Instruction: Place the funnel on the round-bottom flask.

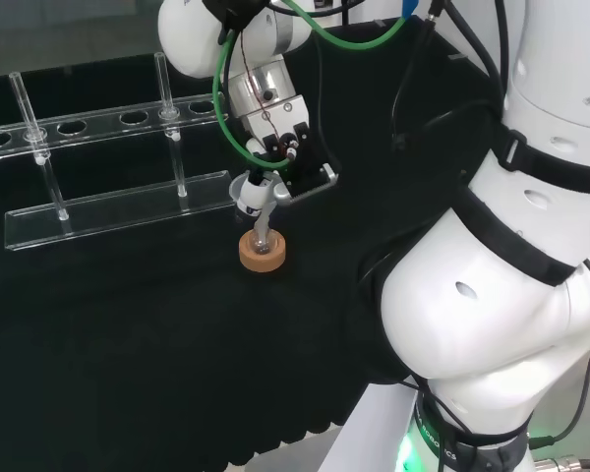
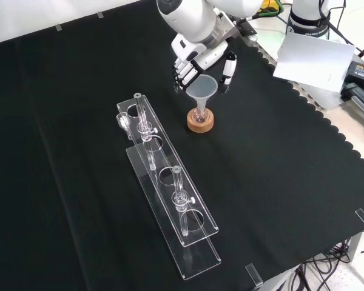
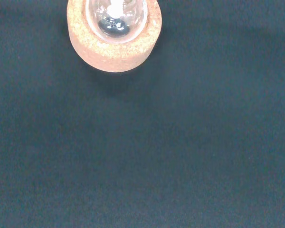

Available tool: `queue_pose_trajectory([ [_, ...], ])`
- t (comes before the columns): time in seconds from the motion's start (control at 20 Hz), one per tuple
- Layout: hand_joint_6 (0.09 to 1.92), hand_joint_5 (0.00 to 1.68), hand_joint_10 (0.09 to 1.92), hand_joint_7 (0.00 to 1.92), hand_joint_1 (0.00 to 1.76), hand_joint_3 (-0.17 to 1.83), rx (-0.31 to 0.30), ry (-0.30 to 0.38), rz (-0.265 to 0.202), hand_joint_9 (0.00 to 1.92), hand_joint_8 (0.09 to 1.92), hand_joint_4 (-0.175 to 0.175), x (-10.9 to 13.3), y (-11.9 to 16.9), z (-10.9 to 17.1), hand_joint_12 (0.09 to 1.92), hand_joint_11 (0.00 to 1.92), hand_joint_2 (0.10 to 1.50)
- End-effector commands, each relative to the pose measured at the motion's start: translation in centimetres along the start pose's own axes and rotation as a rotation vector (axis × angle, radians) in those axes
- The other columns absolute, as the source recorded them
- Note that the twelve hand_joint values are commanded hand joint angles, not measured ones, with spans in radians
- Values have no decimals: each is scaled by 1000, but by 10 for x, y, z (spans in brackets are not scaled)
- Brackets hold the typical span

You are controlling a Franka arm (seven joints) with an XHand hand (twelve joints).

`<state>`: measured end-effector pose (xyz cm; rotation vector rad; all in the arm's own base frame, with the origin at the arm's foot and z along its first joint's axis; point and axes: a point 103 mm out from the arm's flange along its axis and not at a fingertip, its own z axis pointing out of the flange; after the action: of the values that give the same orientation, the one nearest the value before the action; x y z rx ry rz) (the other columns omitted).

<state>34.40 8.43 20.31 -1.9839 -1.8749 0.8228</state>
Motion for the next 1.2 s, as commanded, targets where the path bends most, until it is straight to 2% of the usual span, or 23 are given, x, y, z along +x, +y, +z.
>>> queue_pose_trajectory([
  [0.05,87,266,796,0,613,-175,-10,11,-3,185,473,-62,-3,-4,2,1448,185,969],
  [0.2,87,242,791,0,609,-175,-70,35,-13,177,445,-64,-4,-9,-1,1445,183,965],
  [0.3,87,156,797,0,589,-175,-114,46,-25,110,299,-62,-4,-13,-4,1450,163,946],
  [0.45,87,42,776,0,552,-175,-138,55,-36,22,87,-52,-2,-16,-8,1464,120,906],
  [0.7,87,0,639,0,517,-170,-181,63,-42,0,87,-44,-2,-20,-15,1472,86,861],
  [0.8,87,0,613,0,512,-167,-218,66,-43,0,87,-44,-4,-22,-19,1471,81,855],
  [0.95,87,0,687,0,506,-159,-247,78,-42,0,87,-50,-13,-25,-30,1487,68,851],
  [1.2,87,60,806,85,529,-148,-252,87,-48,57,87,-60,-33,-24,-53,1480,96,856],
])
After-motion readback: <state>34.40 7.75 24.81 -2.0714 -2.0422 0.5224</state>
